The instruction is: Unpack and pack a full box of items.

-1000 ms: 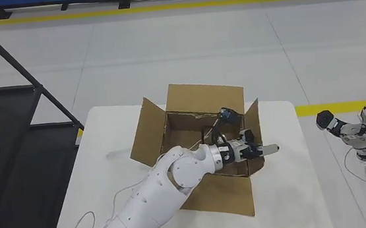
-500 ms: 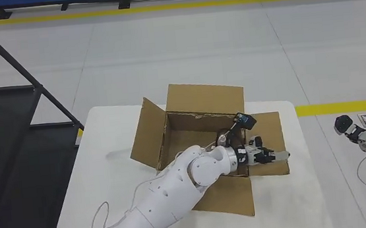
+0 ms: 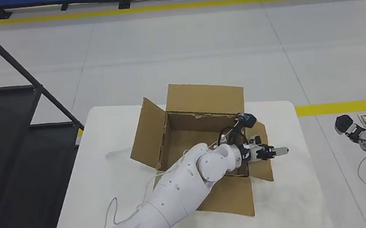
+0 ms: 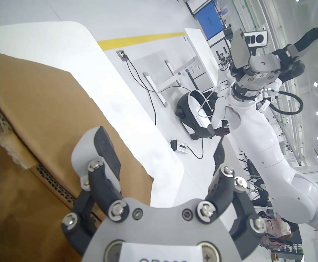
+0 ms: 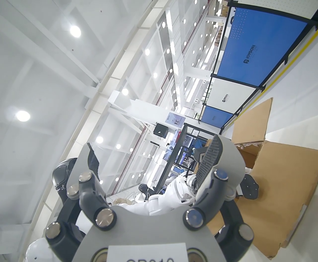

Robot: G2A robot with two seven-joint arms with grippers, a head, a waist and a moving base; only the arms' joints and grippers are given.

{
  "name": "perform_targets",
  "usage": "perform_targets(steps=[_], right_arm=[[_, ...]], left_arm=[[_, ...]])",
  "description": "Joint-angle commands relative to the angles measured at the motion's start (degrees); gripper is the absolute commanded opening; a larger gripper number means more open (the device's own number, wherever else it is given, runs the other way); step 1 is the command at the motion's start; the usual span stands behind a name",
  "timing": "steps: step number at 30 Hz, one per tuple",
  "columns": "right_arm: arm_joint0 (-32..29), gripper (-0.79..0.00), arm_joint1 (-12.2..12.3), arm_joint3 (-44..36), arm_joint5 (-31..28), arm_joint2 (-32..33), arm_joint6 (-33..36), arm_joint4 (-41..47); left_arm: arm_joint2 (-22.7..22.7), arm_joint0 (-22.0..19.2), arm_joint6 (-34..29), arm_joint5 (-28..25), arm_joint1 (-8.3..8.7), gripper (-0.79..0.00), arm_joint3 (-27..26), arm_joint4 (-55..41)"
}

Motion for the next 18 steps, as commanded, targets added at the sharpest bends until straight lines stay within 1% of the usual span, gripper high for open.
perform_targets(steps=[1,6,10,12,15,16,18], right_arm=[[0.3,0.0,0.0,0.1,0.1,-0.1,0.1,-0.2],[1.7,0.0,-0.1,3.0,-1.3,-0.1,-1.3,0.3],[4.0,0.0,-0.2,7.2,-2.9,-0.4,-2.9,0.3],[5.2,0.0,-0.1,8.6,-3.4,-1.0,-3.4,-0.3],[6.7,0.0,-0.1,10.2,-4.7,-1.8,-4.7,-1.5],[7.2,0.0,-0.2,10.5,-5.5,-2.2,-5.5,-2.4],[8.0,0.0,-0.2,10.5,-7.2,-3.3,-7.2,-4.3]], left_arm=[[-0.2,-0.2,0.0,-0.5,-0.47,0.0,1.1,0.1],[-1.1,-0.7,0.1,-2.3,-1.19,0.0,1.7,0.4],[-3.5,-0.8,-1.5,-4.8,-0.62,0.0,-0.1,-0.6],[-5.0,-0.5,-2.0,-6.1,0.15,0.0,-1.9,-0.2],[-7.8,0.7,-2.5,-7.1,1.84,0.0,-6.0,1.4],[-9.1,1.3,-2.9,-6.9,2.56,0.0,-7.8,1.9],[-12.9,3.1,-3.8,-6.6,4.65,0.0,-13.6,3.9]])
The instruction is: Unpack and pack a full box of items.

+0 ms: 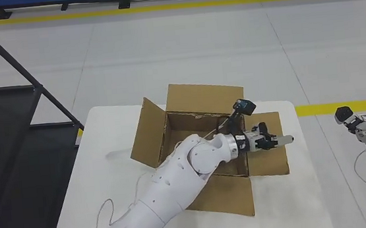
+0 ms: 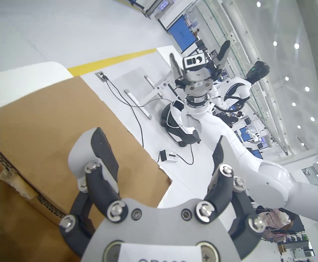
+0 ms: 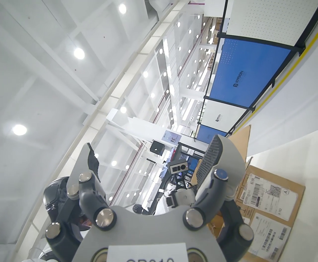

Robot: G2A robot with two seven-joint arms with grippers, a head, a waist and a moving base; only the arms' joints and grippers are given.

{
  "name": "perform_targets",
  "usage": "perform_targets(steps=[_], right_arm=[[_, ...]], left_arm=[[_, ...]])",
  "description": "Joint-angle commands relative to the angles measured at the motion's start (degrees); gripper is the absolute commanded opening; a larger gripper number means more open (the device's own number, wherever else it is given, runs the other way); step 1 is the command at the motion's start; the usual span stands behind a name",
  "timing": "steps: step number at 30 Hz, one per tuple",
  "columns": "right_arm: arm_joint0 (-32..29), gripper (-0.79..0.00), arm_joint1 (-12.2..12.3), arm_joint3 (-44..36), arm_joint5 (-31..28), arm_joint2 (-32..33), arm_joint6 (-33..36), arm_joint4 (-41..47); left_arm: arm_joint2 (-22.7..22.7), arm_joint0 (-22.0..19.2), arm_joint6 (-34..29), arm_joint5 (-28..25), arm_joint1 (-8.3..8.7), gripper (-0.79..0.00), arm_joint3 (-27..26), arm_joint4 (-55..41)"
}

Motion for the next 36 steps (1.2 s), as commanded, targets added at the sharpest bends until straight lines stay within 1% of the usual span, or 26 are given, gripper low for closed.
perform_targets(steps=[1,2,3,4,5,6,10,11,12,16,21,22,24,26,27,29,33,35,36], right_arm=[[0.7,0.0,-0.1,-0.2,-1.5,-1.1,-1.5,-1.9],[1.0,0.0,-0.1,-0.5,-2.0,-1.6,-2.0,-2.5],[1.1,0.0,-0.2,-0.6,-2.3,-1.9,-2.3,-2.9],[1.3,0.0,-0.2,-0.9,-2.8,-2.4,-2.8,-3.6],[1.6,0.0,-0.3,-1.4,-3.6,-3.1,-3.6,-4.5],[1.7,0.0,-0.3,-1.7,-3.9,-3.4,-3.9,-5.0],[2.2,0.0,-0.5,-3.0,-5.5,-5.2,-7.5,-7.7],[2.2,0.0,-0.5,-3.0,-5.5,-5.2,-7.5,-7.7],[2.2,0.0,-0.5,-3.0,-5.5,-5.2,-7.5,-7.7],[2.2,0.0,-0.5,-3.0,-5.5,-5.2,-7.5,-7.7],[2.1,0.0,-0.5,-3.2,-5.5,-5.2,-7.8,-7.8],[1.5,0.0,-0.6,-4.6,-5.8,-5.8,-8.7,-8.9],[0.4,0.0,-0.9,-8.5,-7.2,-7.3,-8.1,-9.7],[-0.6,0.0,-0.9,-13.3,-9.7,-8.4,-9.7,-13.7],[-1.3,0.0,-0.9,-16.4,-10.8,-9.2,-10.8,-16.1],[-2.7,0.0,-0.7,-23.2,-13.5,-10.8,-13.5,-23.5],[-4.3,0.0,-0.6,-34.6,-17.1,-14.8,-17.1,-41.3],[-3.7,0.0,-0.8,-38.9,-16.4,-17.9,-17.4,-49.7],[-3.1,0.0,-0.9,-40.7,-15.2,-19.6,-17.2,-53.9]], left_arm=[[-4.4,2.4,-1.1,0.5,2.35,0.0,-6.8,2.4],[-6.7,3.9,-2.1,1.4,3.49,0.0,-10.2,3.6],[-8.5,5.0,-2.5,2.1,4.26,0.0,-13.0,4.5],[-11.2,7.2,-3.3,3.0,5.43,0.0,-17.3,5.8],[-15.0,10.5,-4.9,4.4,6.93,0.0,-23.5,7.4],[-17.0,12.3,-5.5,5.0,7.63,0.0,-26.7,8.3],[-28.1,23.4,-9.2,9.1,10.91,0.0,-44.4,12.6],[-30.1,25.5,-9.8,9.5,11.39,0.0,-47.6,13.0],[-31.4,26.8,-10.3,9.6,11.69,0.0,-49.4,13.0],[-39.3,33.9,-11.1,9.0,13.23,0.0,-58.0,13.5],[-47.1,40.4,-10.2,7.5,14.42,0.0,-63.4,12.8],[-48.6,41.6,-9.8,7.3,14.63,0.0,-64.2,12.5],[-51.8,43.9,-9.1,6.8,15.02,0.0,-65.6,11.7],[-54.9,46.1,-8.2,6.4,15.37,0.0,-66.5,10.5],[-56.5,47.0,-7.8,6.3,15.53,0.0,-66.8,9.8],[-59.2,48.7,-7.2,6.0,15.84,0.0,-67.1,8.1],[-63.9,51.5,-7.1,5.0,16.41,0.0,-67.2,3.0],[-65.9,52.9,-7.3,4.2,16.68,0.0,-67.3,0.2],[-66.8,53.6,-7.7,3.6,16.82,0.0,-67.1,-1.6]])
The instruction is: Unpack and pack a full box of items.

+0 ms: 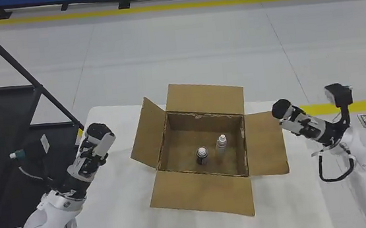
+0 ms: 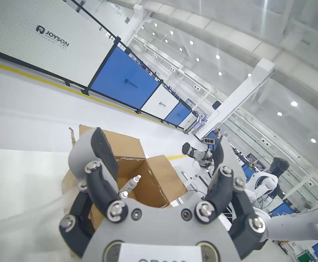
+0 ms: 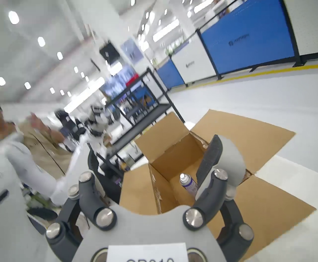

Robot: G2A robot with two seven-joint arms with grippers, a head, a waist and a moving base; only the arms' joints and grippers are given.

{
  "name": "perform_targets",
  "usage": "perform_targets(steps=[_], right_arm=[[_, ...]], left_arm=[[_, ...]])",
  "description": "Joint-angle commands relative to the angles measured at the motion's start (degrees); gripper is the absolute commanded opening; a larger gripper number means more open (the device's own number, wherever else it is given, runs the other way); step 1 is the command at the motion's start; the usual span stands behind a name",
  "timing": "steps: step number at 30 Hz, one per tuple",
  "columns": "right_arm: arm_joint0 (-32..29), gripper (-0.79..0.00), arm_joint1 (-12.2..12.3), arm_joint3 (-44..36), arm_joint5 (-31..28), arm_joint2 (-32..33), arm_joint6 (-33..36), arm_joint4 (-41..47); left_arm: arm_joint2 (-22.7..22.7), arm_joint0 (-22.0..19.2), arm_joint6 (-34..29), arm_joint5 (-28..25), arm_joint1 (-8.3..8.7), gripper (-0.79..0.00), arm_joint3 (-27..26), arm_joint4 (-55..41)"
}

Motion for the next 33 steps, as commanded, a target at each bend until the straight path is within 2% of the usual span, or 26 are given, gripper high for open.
perform_targets(steps=[1,5,8,11,14,25,28,33], right_arm=[[1.4,0.0,-0.2,-3.6,2.5,-3.6,0.0,-10.1],[5.2,0.0,-1.0,-7.0,8.6,-12.0,-0.1,-24.7],[8.8,0.0,-1.7,-5.9,12.6,-18.0,1.6,-32.2],[12.6,0.0,-2.5,-1.5,16.0,-22.3,2.9,-31.2],[15.2,0.0,-3.1,3.3,18.9,-23.5,2.6,-26.4],[14.9,0.0,-3.1,3.2,19.6,-23.7,1.9,-27.0],[15.1,0.0,-3.4,-0.1,24.2,-27.4,0.6,-37.3],[17.7,0.0,-4.3,-2.8,27.4,-34.9,1.8,-53.8]], left_arm=[[-1.9,1.4,-0.7,-0.9,0.27,0.0,0.3,-3.2],[-4.8,4.0,-1.3,-2.2,0.76,0.0,0.5,-6.6],[-6.6,5.6,-1.5,-3.4,1.09,0.0,0.6,-8.6],[-7.9,6.5,-1.5,-4.7,1.39,0.0,1.3,-11.7],[-8.7,6.5,-3.3,-5.9,1.79,0.0,2.4,-14.1],[-8.7,6.5,-3.3,-5.9,1.79,0.0,2.4,-14.1],[-7.2,7.0,-3.7,-4.2,1.91,0.0,2.1,-13.1],[-3.8,6.0,-4.8,0.5,2.29,0.0,2.8,-11.2]])
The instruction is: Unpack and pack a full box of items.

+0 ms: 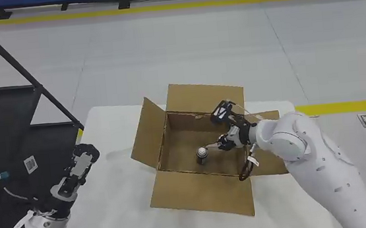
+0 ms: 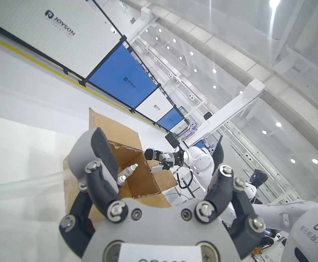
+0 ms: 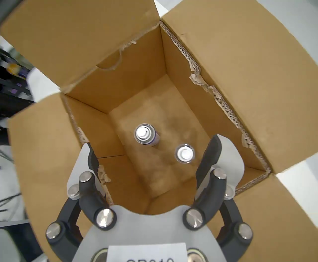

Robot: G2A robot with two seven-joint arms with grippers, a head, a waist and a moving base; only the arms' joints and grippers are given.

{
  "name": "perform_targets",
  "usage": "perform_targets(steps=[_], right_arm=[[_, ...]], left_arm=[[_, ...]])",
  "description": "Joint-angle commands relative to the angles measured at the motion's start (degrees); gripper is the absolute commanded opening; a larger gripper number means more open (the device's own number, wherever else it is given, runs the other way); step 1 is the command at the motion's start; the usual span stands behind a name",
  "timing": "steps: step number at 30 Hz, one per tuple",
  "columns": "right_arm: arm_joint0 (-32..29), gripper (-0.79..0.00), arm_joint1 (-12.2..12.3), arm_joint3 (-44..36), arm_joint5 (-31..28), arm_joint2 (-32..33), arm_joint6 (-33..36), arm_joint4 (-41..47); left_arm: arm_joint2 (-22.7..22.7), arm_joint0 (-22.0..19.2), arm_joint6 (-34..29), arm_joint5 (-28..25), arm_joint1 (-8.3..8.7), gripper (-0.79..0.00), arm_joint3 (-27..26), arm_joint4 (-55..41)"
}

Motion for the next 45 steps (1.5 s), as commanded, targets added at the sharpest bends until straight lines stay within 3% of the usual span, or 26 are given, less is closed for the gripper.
perform_targets(steps=[1,5,8,17,18,22,24,26,27,28,32,33,34,40,45], right_arm=[[1.2,0.0,-0.4,0.2,1.1,-3.0,1.2,-6.1],[4.5,0.0,-1.8,3.9,2.9,-7.8,4.8,-10.0],[7.6,0.0,-3.1,8.6,1.0,-10.8,7.1,-8.5],[13.9,0.0,-6.8,23.3,-0.4,-15.9,4.0,-4.2],[14.4,-0.018,-7.1,24.5,-0.5,-16.4,4.1,-4.3],[15.6,-0.274,-8.2,28.2,-1.8,-17.7,3.5,-3.6],[16.0,-0.299,-8.7,29.8,-1.6,-18.4,3.6,-3.5],[16.4,-0.246,-9.3,31.2,-1.7,-19.0,3.4,-3.3],[16.6,-0.274,-9.6,31.9,-1.7,-19.2,3.3,-3.1],[16.8,-0.425,-9.8,32.6,-1.8,-19.5,3.1,-3.0],[17.6,-0.637,-10.6,34.7,-2.4,-20.0,2.5,-2.6],[17.8,-0.659,-10.7,35.1,-2.5,-20.0,2.4,-2.7],[17.9,-0.785,-10.8,35.3,-2.5,-20.0,2.4,-2.7],[17.4,-0.785,-9.8,31.1,-1.3,-17.6,1.8,-4.6],[12.4,-0.785,-5.8,15.8,1.7,-9.7,5.9,-7.7]], left_arm=[[1.3,-0.6,-1.1,1.9,0.19,0.0,0.2,-0.1],[3.0,-1.1,-1.7,2.6,0.51,0.0,0.1,0.7],[4.2,-0.7,-1.7,3.2,0.67,0.0,-0.1,-0.2],[5.5,0.4,-0.7,2.9,1.24,0.0,-0.9,0.0],[5.5,0.4,-0.7,2.9,1.31,0.0,-1.0,-0.1],[5.3,0.5,-0.4,2.9,1.62,0.0,-1.1,-0.4],[5.3,0.6,-0.3,2.9,1.76,0.0,-1.1,-0.5],[5.3,0.6,-0.1,2.9,1.9,0.0,-1.2,-0.5],[5.3,0.6,0.0,2.8,1.98,0.0,-1.3,-0.4],[5.3,0.7,0.1,2.7,2.04,0.0,-1.3,-0.4],[5.3,0.8,0.7,2.9,2.3,0.0,-1.3,-0.4],[5.3,0.8,0.9,2.8,2.36,0.0,-1.3,-0.4],[5.3,0.8,1.0,2.8,2.43,0.0,-1.3,-0.4],[5.5,0.7,1.4,2.8,2.82,0.0,-1.3,-0.6],[6.3,0.2,0.8,2.7,3.16,0.0,-1.1,-0.5]])
